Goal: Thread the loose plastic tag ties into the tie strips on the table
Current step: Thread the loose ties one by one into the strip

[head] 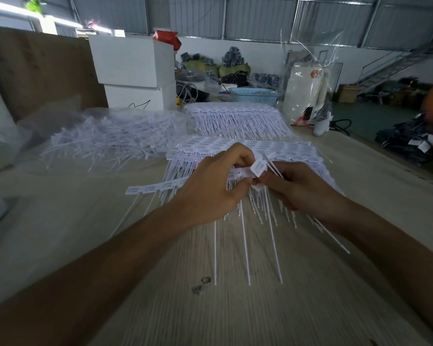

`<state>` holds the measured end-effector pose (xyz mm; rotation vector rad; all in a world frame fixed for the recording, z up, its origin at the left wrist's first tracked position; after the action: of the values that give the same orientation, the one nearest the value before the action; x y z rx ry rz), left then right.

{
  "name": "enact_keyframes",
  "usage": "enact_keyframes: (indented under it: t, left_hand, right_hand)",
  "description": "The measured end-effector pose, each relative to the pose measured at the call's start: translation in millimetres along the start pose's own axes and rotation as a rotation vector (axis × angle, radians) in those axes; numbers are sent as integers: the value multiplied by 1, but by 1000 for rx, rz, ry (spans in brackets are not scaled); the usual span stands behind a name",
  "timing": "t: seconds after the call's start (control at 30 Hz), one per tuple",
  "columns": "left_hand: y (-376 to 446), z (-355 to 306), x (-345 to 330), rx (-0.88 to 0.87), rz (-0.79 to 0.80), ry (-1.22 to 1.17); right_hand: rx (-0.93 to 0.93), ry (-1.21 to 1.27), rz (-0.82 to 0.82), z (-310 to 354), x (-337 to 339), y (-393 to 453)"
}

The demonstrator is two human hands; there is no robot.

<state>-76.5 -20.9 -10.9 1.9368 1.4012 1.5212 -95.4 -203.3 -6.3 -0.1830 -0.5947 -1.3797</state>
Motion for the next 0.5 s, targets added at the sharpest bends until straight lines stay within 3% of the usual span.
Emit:
enact_keyframes:
  t: [0.2, 0.37, 0.5]
  left_hand:
    - [1, 7, 8, 84, 58, 69]
    - [3, 14, 15, 265, 69, -197]
    - [-2, 12, 9, 168, 129, 106]
  right_hand:
    - [20, -63, -1, -8, -4, 2]
    - [25, -24, -50, -8, 2, 3]
    - [16, 18, -41, -8, 1, 2]
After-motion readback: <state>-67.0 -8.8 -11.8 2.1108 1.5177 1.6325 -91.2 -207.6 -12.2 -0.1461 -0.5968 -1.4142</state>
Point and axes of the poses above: each hand's wrist, its own y-axis towards the middle knuckle, its own x-axis out of the back of the hand, z = x × y, the point moved 2 cm from there along y, towards the middle knuckle, and after that the axes turned 5 degrees about -x, right-handed, at the moved point
